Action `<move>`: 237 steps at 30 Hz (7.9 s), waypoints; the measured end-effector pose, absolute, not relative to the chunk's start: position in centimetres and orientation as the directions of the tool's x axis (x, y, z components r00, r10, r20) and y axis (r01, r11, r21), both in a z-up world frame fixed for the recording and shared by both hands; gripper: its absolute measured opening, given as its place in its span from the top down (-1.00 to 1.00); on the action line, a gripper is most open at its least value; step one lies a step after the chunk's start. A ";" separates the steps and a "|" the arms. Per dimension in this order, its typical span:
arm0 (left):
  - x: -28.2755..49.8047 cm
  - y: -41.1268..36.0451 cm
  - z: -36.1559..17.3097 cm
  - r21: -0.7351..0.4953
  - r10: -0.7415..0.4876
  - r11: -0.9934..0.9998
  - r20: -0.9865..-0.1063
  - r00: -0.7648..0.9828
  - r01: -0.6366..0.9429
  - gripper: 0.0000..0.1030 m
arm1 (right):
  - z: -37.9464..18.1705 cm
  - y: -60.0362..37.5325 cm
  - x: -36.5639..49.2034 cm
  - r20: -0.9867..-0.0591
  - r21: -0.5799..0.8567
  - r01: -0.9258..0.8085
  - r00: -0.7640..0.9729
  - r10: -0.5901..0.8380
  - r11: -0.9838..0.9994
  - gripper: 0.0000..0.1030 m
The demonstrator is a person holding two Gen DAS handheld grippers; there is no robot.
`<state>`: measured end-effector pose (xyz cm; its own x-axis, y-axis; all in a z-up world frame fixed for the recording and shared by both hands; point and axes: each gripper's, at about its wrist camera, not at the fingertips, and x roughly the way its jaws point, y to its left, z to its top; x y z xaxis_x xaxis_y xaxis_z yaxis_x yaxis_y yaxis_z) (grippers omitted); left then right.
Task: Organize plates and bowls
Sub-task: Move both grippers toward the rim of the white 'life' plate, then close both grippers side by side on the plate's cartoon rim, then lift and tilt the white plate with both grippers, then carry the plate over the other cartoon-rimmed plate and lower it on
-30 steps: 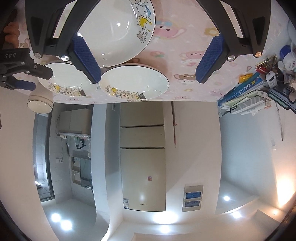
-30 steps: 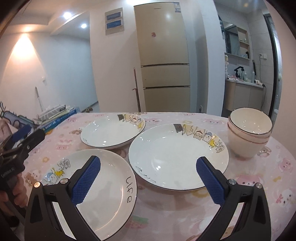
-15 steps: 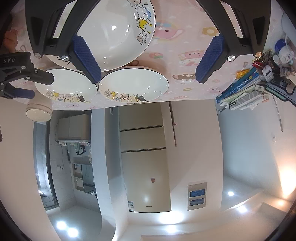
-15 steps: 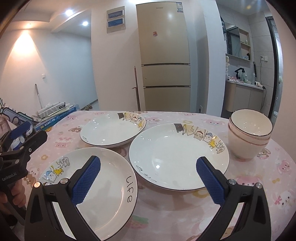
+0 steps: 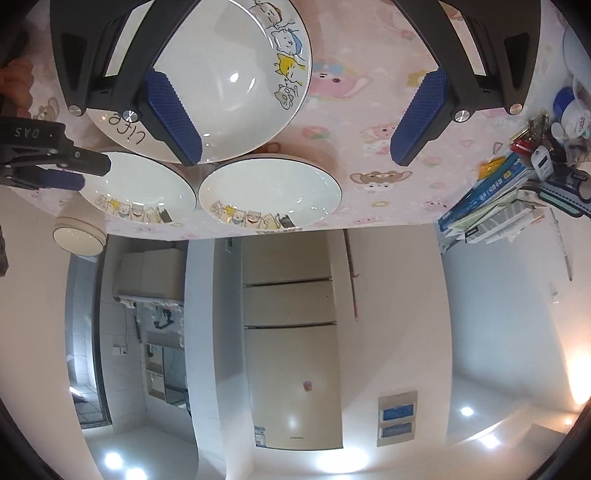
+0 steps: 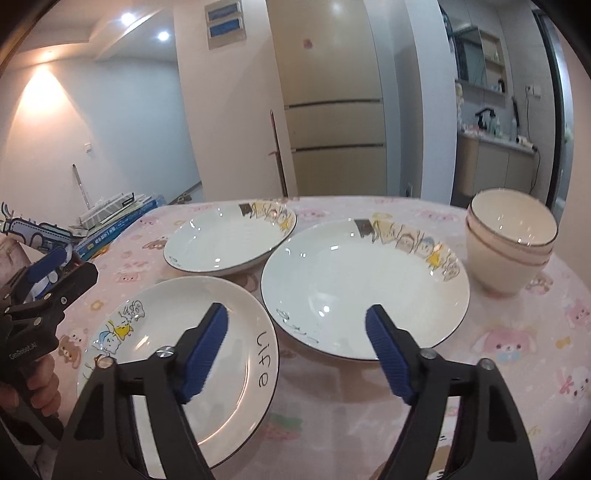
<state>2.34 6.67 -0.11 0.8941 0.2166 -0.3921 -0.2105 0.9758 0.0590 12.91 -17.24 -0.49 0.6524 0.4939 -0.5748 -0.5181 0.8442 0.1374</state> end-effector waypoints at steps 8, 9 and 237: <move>3.7 7.0 -1.0 0.116 0.257 0.966 -0.458 0.851 -0.230 -1.00 | -1.9 -17.4 13.8 -0.655 0.179 -0.496 0.585 0.479 0.850 0.08; 3.8 7.3 -1.1 0.109 0.266 0.964 -0.473 0.840 -0.244 -1.00 | -1.9 -17.3 13.7 -0.656 0.170 -0.499 0.586 0.476 0.850 0.13; 21.3 -4.4 0.8 -0.013 -0.009 1.000 -0.821 0.571 -0.003 0.60 | -0.5 -25.5 23.3 -0.784 0.072 -0.299 0.572 0.239 0.952 0.63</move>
<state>21.26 -4.41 0.76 0.5713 -0.0089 -0.8207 -0.0033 0.9999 -0.0131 23.31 -25.52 -0.49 0.5723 0.2395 -0.7843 -0.2990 0.9515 0.0724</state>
